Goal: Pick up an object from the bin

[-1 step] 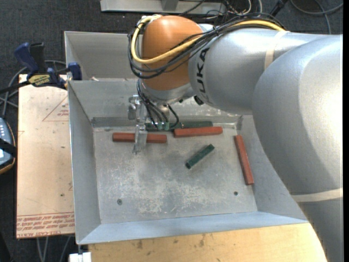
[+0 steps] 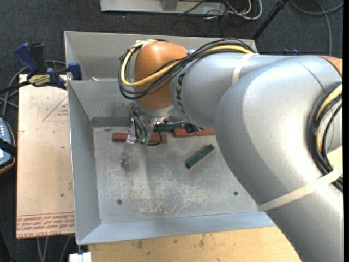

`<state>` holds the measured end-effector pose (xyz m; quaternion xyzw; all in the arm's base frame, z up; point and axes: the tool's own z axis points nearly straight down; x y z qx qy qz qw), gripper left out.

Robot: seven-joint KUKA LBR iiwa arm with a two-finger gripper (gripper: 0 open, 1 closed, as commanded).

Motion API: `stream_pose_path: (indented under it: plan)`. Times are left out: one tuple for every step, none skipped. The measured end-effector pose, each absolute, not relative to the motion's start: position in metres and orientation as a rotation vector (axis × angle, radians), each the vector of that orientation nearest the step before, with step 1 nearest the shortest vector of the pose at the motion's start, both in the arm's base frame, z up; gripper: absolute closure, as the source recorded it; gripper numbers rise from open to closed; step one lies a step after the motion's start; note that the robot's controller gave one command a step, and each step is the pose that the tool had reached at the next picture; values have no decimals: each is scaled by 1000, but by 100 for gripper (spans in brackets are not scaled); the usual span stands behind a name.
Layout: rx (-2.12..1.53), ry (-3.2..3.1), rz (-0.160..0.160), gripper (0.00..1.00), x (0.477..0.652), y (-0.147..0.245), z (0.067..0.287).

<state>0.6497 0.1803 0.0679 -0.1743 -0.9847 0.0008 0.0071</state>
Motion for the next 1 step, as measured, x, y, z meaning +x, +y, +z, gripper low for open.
stream_pose_path:
  plan:
    - [-551, -3094, -4, 100, 653, 180, 71]
